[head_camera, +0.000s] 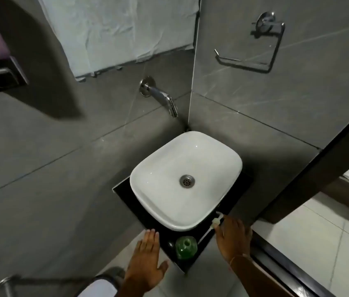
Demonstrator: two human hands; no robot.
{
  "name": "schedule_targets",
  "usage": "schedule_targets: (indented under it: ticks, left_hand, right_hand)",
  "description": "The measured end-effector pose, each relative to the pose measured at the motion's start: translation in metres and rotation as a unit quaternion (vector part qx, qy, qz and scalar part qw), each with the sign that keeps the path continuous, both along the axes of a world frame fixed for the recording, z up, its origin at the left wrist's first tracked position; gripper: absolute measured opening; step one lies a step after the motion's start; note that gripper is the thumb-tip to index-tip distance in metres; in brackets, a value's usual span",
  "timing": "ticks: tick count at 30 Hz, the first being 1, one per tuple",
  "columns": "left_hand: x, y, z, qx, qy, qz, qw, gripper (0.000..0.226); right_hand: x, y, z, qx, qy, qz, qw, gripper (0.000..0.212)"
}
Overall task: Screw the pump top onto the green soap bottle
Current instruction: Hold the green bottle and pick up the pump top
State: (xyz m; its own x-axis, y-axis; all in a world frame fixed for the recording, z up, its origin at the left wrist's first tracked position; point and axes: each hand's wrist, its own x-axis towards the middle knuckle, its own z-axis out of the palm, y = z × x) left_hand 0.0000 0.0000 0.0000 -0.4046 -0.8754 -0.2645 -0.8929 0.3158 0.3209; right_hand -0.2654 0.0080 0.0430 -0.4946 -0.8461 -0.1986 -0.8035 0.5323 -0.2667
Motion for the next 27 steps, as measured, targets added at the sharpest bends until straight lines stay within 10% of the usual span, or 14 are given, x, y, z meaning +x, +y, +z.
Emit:
schedule_targets:
  ticks: [9,27]
  left_hand:
    - [-0.032,-0.008,-0.038,0.1,-0.008,0.061,0.993,0.1]
    - [-0.051,-0.011,-0.049,0.076,0.093,0.112,0.986,0.072]
  right_hand:
    - [-0.017,-0.057,-0.028,0.107,-0.221,-0.19,0.951,0.065]
    - [-0.01,-0.051,-0.037,0.004,-0.333,-0.32,0.887,0.05]
